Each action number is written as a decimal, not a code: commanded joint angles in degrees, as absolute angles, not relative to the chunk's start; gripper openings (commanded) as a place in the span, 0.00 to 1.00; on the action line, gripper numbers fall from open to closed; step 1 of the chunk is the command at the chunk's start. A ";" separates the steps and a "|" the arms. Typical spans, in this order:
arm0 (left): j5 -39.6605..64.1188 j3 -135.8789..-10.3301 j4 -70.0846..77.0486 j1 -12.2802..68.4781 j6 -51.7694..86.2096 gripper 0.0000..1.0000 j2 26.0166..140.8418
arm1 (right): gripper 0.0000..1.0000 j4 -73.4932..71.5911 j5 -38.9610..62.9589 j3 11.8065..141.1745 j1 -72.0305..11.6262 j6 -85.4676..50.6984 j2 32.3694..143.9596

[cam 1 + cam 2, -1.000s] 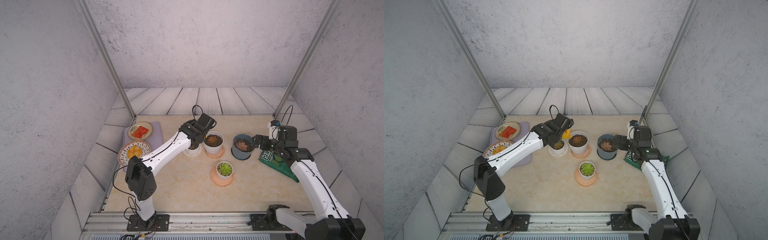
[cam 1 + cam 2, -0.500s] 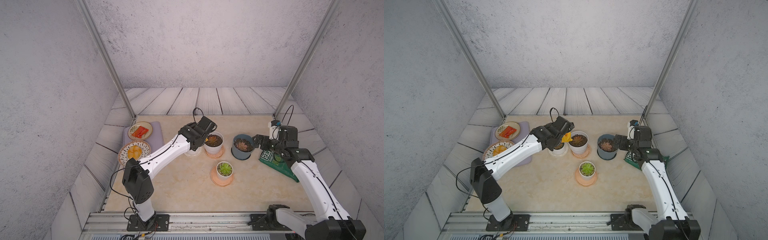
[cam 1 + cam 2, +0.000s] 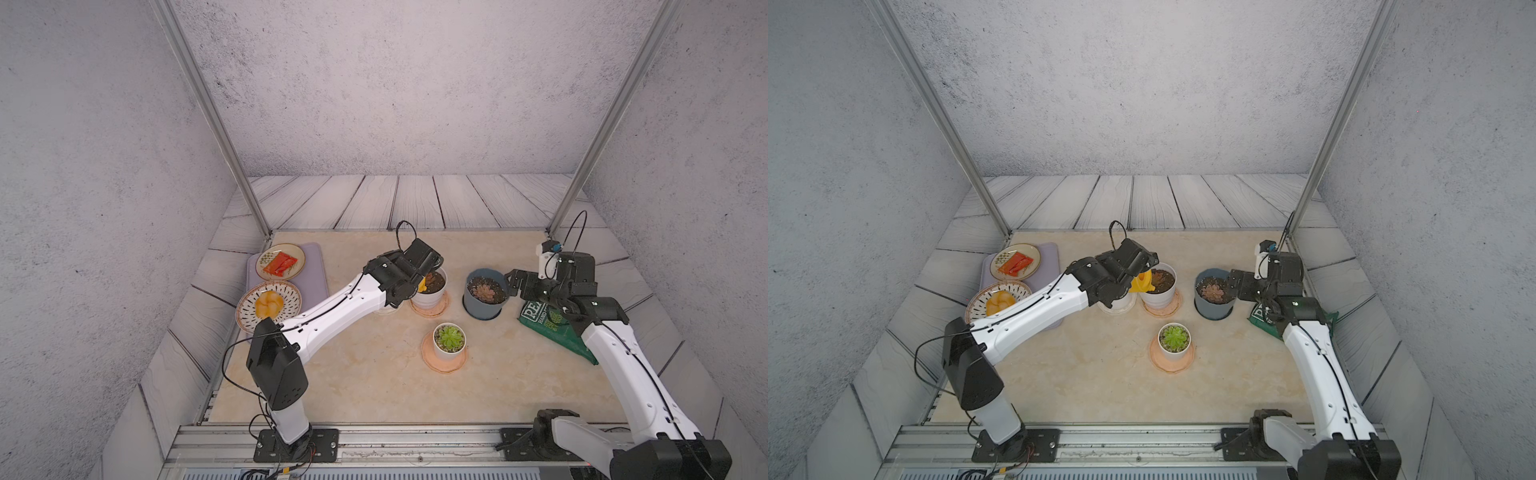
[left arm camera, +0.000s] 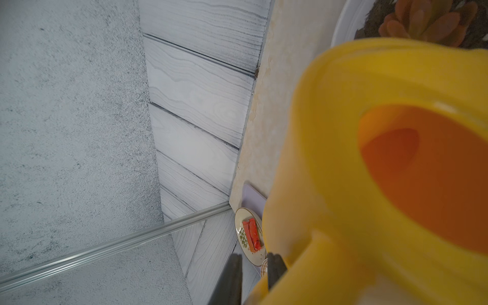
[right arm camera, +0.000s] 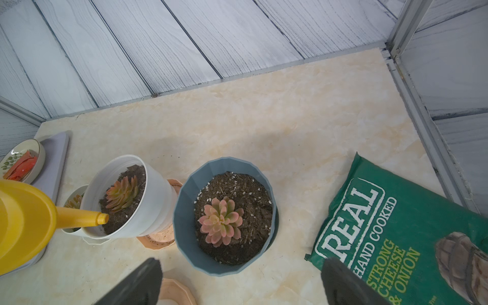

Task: Water the succulent around the soil edge
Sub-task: Water the soil of the potted plant with water.

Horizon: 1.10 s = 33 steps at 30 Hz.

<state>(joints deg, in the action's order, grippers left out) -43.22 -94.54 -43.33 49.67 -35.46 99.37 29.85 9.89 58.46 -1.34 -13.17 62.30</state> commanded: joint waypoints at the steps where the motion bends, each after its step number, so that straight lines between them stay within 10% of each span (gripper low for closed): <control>1: -43.62 -96.21 -42.42 50.38 -35.86 0.00 99.69 | 0.99 29.49 9.34 58.01 -1.65 -12.59 60.80; 33: -44.48 -108.91 -41.30 51.04 -34.32 0.00 109.08 | 0.99 29.11 9.29 57.79 -1.64 -12.48 60.83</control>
